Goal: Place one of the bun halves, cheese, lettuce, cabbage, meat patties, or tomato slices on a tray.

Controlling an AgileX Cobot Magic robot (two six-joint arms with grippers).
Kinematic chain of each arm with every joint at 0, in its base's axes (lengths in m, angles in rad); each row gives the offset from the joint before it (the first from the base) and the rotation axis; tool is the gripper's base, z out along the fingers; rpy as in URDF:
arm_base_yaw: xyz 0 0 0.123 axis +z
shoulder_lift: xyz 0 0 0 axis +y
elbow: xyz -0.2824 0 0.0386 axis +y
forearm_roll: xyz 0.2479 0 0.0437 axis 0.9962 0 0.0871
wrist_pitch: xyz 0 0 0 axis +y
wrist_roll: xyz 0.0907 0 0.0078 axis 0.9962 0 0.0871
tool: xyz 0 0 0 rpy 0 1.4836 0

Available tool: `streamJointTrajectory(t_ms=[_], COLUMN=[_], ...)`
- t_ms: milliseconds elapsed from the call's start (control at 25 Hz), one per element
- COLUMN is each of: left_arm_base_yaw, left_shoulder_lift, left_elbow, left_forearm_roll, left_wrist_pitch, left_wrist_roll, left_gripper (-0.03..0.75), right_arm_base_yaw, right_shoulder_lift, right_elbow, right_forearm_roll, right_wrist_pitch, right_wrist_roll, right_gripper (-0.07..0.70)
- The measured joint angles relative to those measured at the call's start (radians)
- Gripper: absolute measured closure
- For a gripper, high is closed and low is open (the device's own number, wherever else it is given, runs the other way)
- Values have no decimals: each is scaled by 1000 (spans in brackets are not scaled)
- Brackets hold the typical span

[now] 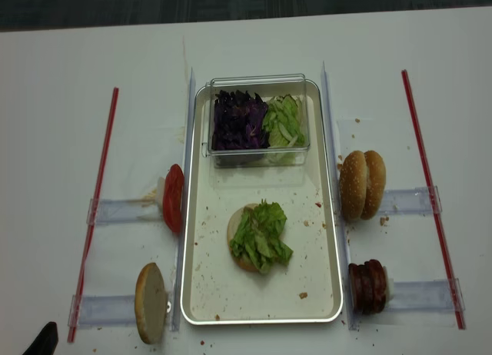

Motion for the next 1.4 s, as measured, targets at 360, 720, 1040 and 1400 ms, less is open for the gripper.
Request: streamJointTrajectory(t_ms=[360, 720, 1040, 1400], left_arm_base_yaw=[0, 0, 0, 0], left_shoulder_lift=[0, 0, 0, 0], left_elbow=[0, 0, 0, 0], left_forearm_roll=[0, 0, 0, 0], left_wrist_pitch=[0, 0, 0, 0], left_wrist_roll=[0, 0, 0, 0], left_gripper=[154, 154, 154, 154], right_arm_base_yaw=[0, 0, 0, 0], right_shoulder_lift=[0, 0, 0, 0], right_elbow=[0, 0, 0, 0], right_forearm_roll=[0, 0, 0, 0], right_wrist_pitch=[0, 0, 0, 0], right_wrist_roll=[0, 0, 0, 0], right_gripper=[-58, -58, -58, -58])
